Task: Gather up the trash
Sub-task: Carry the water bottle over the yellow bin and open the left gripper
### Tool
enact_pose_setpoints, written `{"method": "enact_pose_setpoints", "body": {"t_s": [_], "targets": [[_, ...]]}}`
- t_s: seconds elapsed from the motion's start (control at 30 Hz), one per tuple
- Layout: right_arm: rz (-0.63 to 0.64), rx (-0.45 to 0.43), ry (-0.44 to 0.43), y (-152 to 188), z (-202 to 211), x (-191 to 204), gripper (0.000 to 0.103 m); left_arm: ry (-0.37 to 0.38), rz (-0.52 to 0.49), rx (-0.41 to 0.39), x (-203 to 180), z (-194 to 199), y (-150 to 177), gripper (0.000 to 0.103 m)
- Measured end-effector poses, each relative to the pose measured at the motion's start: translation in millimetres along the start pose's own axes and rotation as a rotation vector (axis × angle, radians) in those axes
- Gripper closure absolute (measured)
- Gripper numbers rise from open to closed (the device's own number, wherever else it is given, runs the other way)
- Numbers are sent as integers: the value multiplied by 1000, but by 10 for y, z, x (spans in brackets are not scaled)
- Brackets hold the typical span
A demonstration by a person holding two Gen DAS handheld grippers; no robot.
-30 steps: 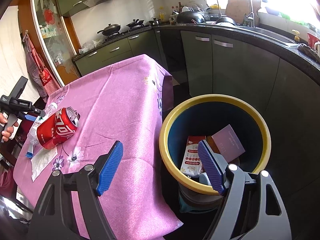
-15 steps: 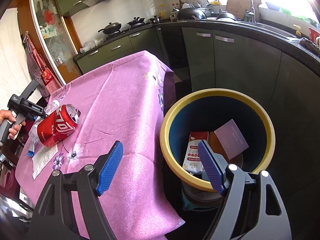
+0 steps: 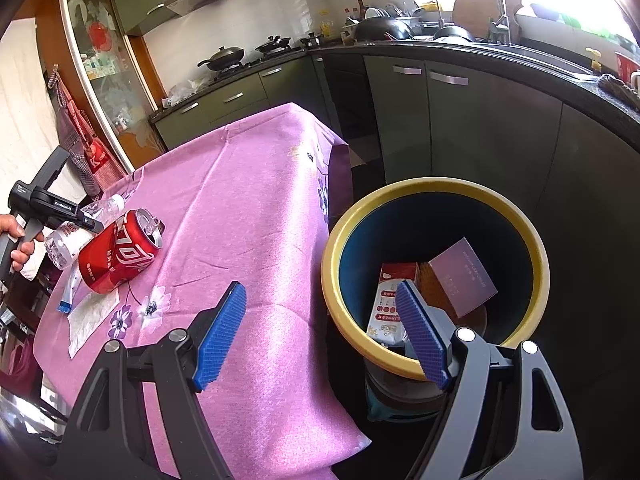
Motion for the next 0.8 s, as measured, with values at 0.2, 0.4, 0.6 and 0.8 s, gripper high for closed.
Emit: {"method": "enact_pose_setpoints", "body": {"t_s": [0.2,0.4,0.6,0.8], "targets": [[3,-10,0,-9,39,12,27,17,-59,-48,-96,276,104,41],[-6,-32,12,-11,142,-19,27,82,-202,-107,-671,674,378,41],[-32,-62,50,18,313,-167,27,194,-398,-145,-1567,963,686,41],[-86,-90,102,111,564,-436,27,299,-576,-121,-2481,917,885,41]]}}
Point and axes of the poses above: each gripper's, at about its wrist camera, not at the fingertips, and z roughly against the way its jaws point, x to its left, y to its underside, the point moved 1 cm from there along -z, roughly the way its jaws point, and after that the axes turned 6 degrees about z, right-handed, at the moved point
